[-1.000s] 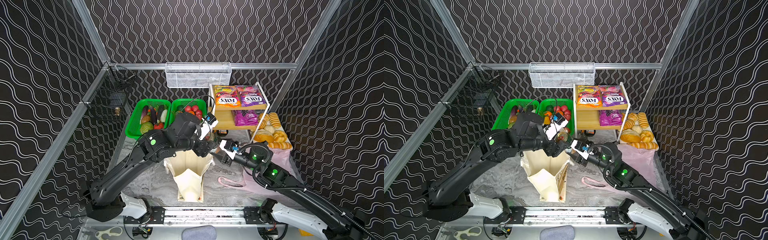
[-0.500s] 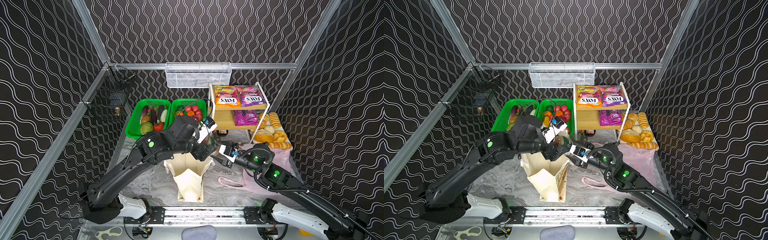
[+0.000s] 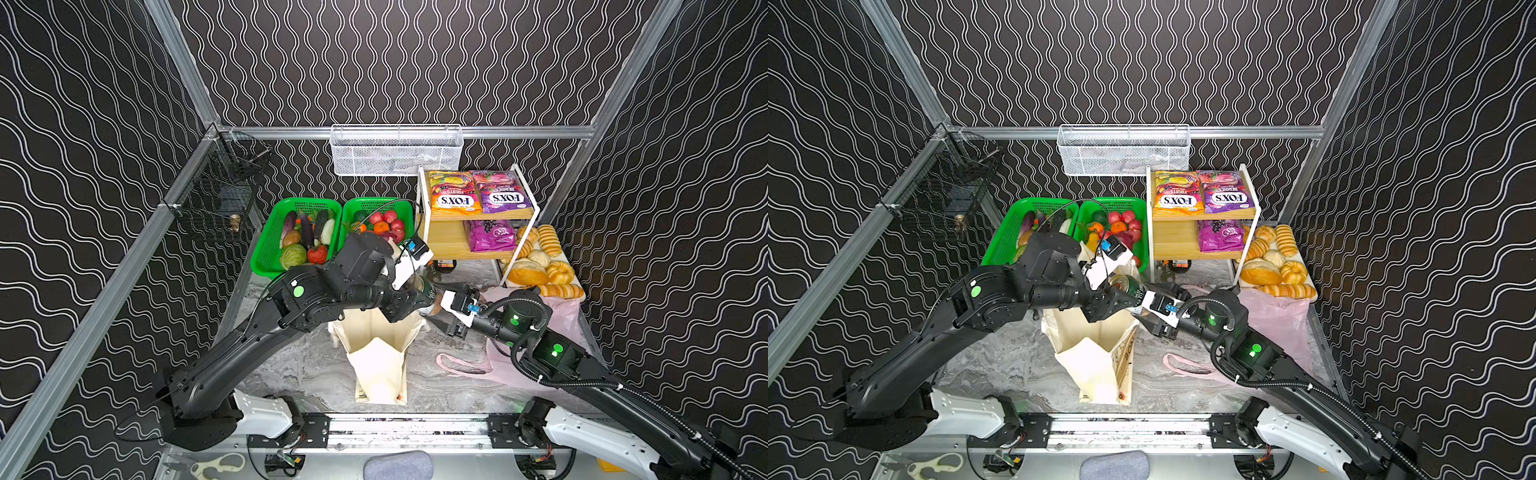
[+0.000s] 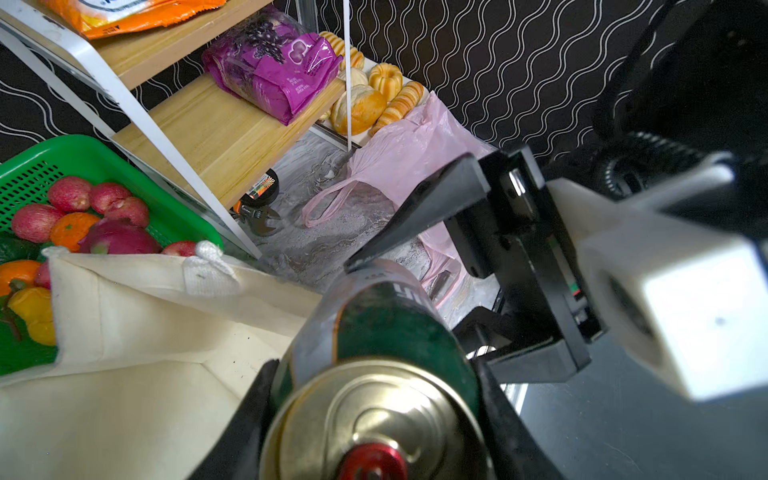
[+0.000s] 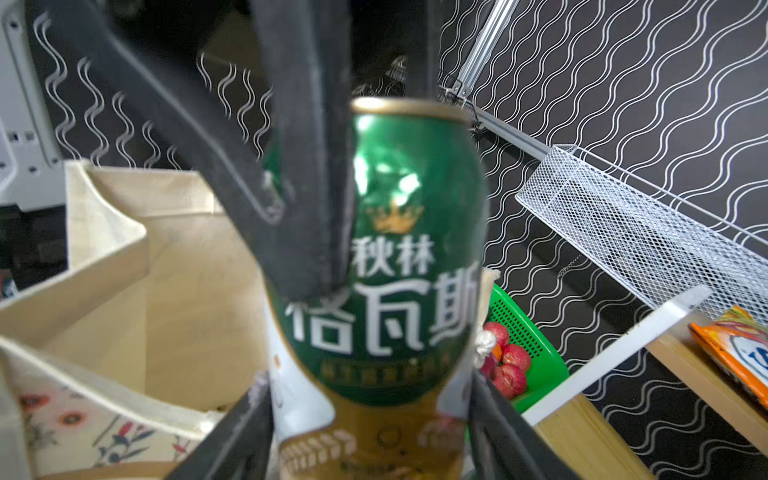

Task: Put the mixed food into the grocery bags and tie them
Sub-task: 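Lower the can into the tote with the left gripper while the right grasps the handle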

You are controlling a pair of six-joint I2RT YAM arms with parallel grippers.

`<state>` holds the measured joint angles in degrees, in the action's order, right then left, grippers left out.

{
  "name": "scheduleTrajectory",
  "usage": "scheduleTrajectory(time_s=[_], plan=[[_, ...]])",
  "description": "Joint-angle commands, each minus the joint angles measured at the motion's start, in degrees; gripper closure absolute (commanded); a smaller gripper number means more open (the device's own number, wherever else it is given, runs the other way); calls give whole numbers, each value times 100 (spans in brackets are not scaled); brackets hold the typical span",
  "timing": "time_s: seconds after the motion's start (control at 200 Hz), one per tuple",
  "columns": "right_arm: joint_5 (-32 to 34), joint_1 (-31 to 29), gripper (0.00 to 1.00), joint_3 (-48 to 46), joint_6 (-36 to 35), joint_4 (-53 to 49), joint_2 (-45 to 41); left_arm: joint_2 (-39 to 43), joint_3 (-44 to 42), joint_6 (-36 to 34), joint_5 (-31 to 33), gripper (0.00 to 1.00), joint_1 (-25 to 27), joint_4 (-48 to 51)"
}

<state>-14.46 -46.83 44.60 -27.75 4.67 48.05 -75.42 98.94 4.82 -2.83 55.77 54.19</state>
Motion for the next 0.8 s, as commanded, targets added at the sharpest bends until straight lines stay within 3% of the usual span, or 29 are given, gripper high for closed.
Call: scheduleTrajectory(time_s=[0.0, 0.2, 0.335, 0.43, 0.486, 0.646, 0.796], plan=[[-52, -13, 18, 13, 613, 439, -76, 170, -7, 342, 499, 63, -4, -253], [409, -5, 11, 40, 1750, 230, -127, 505, -81, 497, 1287, 66, -5, -419], [1973, -2, 16, 787, 3860, -767, 425, 550, -32, 762, 2427, 69, -13, -67], [2362, -1, 20, 1681, 4946, -1993, 1138, 534, -84, 960, 2964, 70, -108, 259], [2269, 7, 20, 1989, 5512, -2437, 1467, 524, -172, 1039, 2962, 70, -222, 381], [1501, 7, 25, 2196, 6271, -2611, 2013, 461, -571, 1240, 2393, 70, -617, 366], [1395, 7, 38, 2185, 6427, -2528, 2263, 327, -948, 1351, 1995, 70, -973, 124]])
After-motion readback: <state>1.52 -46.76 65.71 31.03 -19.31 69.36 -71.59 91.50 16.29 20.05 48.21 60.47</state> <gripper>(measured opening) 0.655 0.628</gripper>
